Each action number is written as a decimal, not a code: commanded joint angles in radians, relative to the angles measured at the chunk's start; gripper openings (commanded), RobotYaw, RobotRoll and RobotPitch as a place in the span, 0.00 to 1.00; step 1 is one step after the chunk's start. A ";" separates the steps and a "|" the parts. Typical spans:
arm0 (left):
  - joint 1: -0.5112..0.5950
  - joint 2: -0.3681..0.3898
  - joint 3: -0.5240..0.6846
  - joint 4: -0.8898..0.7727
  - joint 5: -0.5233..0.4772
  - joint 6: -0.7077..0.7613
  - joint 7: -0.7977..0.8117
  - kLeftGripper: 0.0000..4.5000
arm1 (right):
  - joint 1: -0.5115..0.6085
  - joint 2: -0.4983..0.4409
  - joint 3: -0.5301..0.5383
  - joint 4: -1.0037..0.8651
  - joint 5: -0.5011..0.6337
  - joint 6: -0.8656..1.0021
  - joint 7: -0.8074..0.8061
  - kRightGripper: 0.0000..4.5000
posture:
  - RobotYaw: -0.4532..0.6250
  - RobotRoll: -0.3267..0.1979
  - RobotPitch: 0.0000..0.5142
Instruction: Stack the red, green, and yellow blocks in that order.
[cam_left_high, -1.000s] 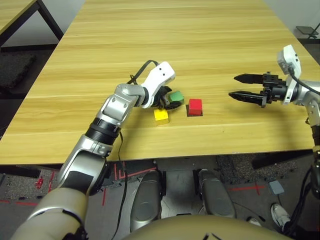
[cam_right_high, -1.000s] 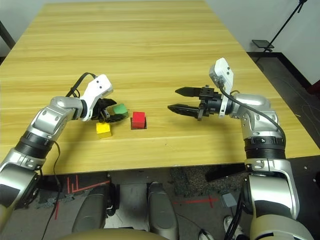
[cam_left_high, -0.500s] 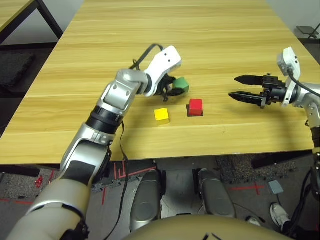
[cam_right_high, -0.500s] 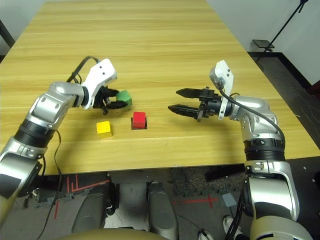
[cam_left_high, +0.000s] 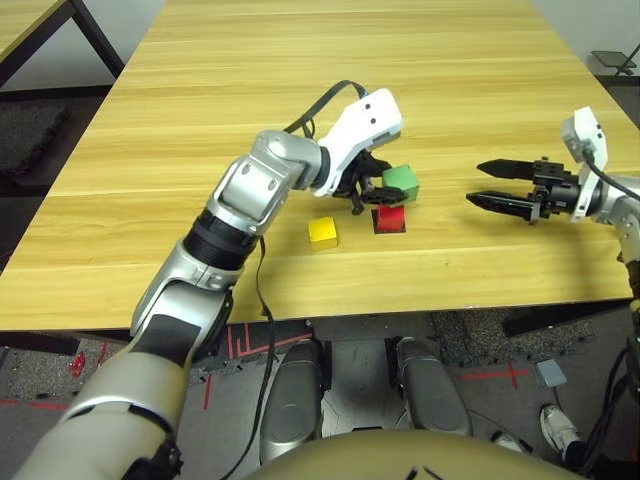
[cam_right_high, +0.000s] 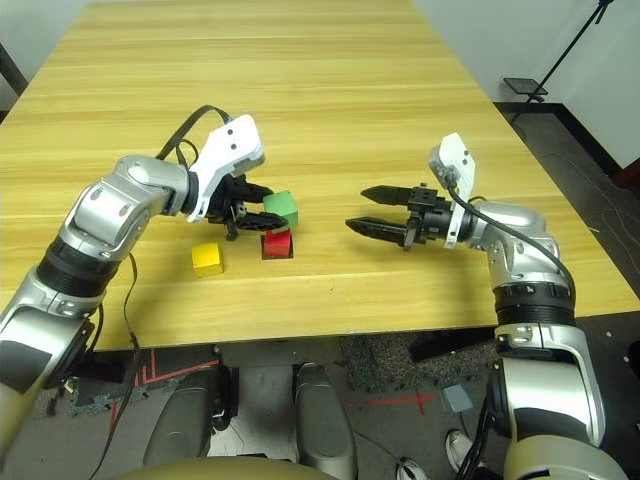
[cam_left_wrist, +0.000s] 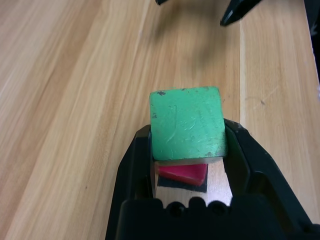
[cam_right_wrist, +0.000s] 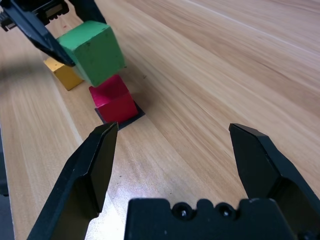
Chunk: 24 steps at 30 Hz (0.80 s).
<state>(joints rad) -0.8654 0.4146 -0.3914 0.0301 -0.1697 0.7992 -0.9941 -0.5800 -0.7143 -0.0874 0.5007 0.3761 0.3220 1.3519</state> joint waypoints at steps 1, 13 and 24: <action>0.016 -0.001 -0.021 0.026 0.007 -0.024 -0.009 0.45 | 0.016 -0.010 -0.017 -0.025 0.015 0.013 -0.007 1.00 | 0.54 0.57 0.27; 0.028 -0.007 -0.030 0.052 0.010 -0.057 -0.014 0.45 | 0.028 0.001 -0.021 -0.066 0.026 0.040 -0.026 1.00 | 0.54 0.58 0.28; 0.046 -0.004 -0.037 0.066 0.023 -0.074 -0.009 0.45 | 0.022 0.005 -0.011 -0.063 0.036 0.037 -0.036 1.00 | 0.55 0.58 0.28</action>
<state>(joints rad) -0.8297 0.4099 -0.4133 0.0809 -0.1600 0.7420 -1.0021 -0.5668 -0.7125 -0.0922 0.4442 0.4066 0.3559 1.3208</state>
